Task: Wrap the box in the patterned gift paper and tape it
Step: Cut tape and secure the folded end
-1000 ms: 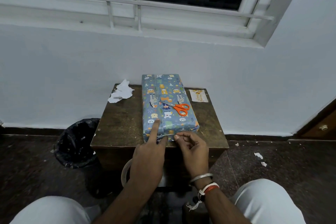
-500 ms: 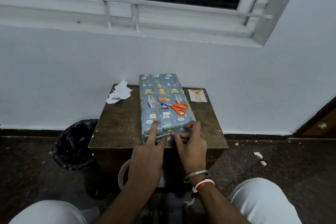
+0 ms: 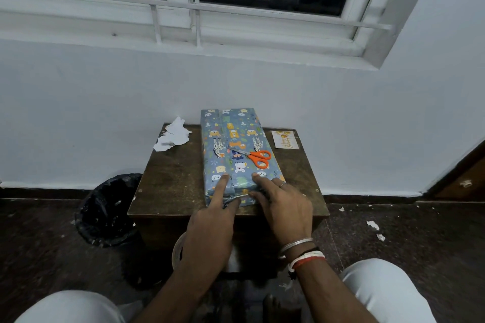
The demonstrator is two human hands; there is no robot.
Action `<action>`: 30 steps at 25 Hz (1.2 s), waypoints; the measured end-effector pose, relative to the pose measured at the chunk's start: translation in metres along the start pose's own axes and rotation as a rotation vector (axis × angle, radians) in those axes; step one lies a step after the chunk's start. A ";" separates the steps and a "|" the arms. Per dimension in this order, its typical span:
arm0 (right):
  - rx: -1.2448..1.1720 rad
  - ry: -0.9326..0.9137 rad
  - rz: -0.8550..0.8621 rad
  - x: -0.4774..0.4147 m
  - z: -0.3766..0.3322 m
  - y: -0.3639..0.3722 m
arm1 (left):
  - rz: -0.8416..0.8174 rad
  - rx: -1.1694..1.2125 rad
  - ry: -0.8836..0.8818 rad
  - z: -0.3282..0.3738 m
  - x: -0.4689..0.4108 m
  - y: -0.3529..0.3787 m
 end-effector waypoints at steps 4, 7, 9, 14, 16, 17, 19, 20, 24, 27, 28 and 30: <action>0.064 -0.023 -0.046 -0.005 0.001 0.000 | 0.031 0.043 -0.002 -0.003 -0.001 0.000; 0.080 -0.059 -0.073 -0.006 -0.005 0.002 | 0.064 0.090 0.009 -0.005 -0.001 0.003; 0.041 -0.051 -0.108 -0.007 -0.004 0.003 | 0.115 0.184 0.023 -0.009 -0.002 0.002; 0.010 -0.092 -0.231 -0.020 -0.009 -0.007 | 0.314 0.666 0.146 -0.017 0.000 -0.013; -0.011 -0.069 -0.299 -0.024 -0.009 -0.012 | 0.329 0.915 0.120 -0.019 0.000 -0.015; -0.050 -0.033 -0.248 -0.027 -0.008 -0.020 | 0.313 1.043 0.106 -0.019 -0.001 -0.015; -0.277 0.139 -0.229 -0.028 0.003 -0.024 | 0.270 1.231 0.097 -0.018 -0.005 -0.018; -0.493 0.228 -0.330 -0.026 0.006 -0.015 | 0.273 1.261 0.104 -0.019 -0.006 -0.022; -0.978 0.294 -0.640 -0.016 -0.015 -0.004 | 0.345 1.157 0.201 -0.015 -0.003 -0.039; -1.044 0.301 -0.671 -0.015 -0.021 -0.005 | 0.360 1.079 0.257 -0.009 0.000 -0.043; -1.052 0.297 -0.685 -0.015 -0.022 -0.004 | 0.362 1.072 0.258 -0.008 0.001 -0.043; -1.014 0.235 -0.650 -0.020 -0.025 -0.009 | 0.349 1.086 0.227 -0.008 0.001 -0.041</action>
Point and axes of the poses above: each hand's wrist, its own x-axis away from the middle knuckle, its own y-axis out of the palm, z = x × y, the point moved 9 cm from there along -x, towards the middle knuckle, and after that the axes turned 1 degree about z, right-handed, at the moved point
